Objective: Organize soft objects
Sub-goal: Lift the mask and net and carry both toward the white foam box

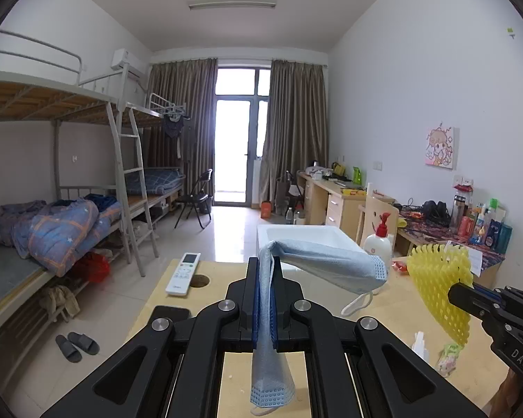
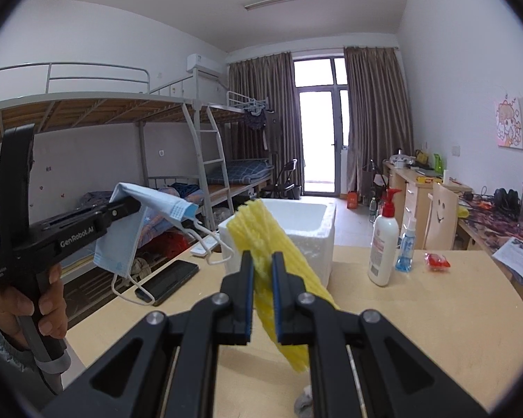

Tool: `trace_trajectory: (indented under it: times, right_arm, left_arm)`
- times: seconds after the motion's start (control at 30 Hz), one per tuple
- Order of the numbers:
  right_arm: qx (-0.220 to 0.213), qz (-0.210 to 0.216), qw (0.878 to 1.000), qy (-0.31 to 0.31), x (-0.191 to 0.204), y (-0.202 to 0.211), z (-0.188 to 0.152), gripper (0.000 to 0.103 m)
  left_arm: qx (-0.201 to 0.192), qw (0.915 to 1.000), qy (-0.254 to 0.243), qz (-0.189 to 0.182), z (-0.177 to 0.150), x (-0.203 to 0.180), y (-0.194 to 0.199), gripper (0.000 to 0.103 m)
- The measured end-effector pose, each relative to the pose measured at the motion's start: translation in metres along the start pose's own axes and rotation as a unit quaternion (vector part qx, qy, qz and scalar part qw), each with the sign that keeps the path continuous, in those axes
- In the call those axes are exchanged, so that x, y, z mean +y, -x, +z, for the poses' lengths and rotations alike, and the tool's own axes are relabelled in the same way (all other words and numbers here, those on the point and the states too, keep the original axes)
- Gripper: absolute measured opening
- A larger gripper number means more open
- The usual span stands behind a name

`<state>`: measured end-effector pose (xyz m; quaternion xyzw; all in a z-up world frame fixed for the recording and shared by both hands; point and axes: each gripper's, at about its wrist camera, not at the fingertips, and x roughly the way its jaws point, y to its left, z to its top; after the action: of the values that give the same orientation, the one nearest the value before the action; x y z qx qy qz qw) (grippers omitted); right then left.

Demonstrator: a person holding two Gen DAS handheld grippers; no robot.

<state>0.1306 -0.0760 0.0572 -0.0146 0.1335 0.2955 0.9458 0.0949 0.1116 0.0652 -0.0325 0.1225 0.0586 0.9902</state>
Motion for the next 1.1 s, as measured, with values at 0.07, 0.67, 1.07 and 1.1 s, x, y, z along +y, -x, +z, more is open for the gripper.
trace_trajectory:
  times: [0.07,0.67,1.07,1.1]
  right_arm:
    - [0.002,-0.001,1.000,0.001,0.000,-0.004,0.003,0.012]
    - [0.026,0.002,1.000,0.007,-0.009,-0.053,0.038,0.012]
    - [0.034,-0.008,0.999,0.023,-0.011,-0.073,0.057,0.012]
    - [0.033,-0.008,0.999,0.025,-0.010,-0.075,0.058,0.012]
  left_arm:
    - [0.001,1.0000,0.000,0.000,0.004,0.001,-0.004,0.005]
    - [0.018,0.9998,-0.003,-0.002,0.032,-0.004,-0.049,0.004]
    - [0.022,0.9997,-0.012,0.000,0.049,-0.011,-0.076,0.005]
    - [0.022,0.9997,-0.013,0.001,0.050,-0.011,-0.077,0.005]
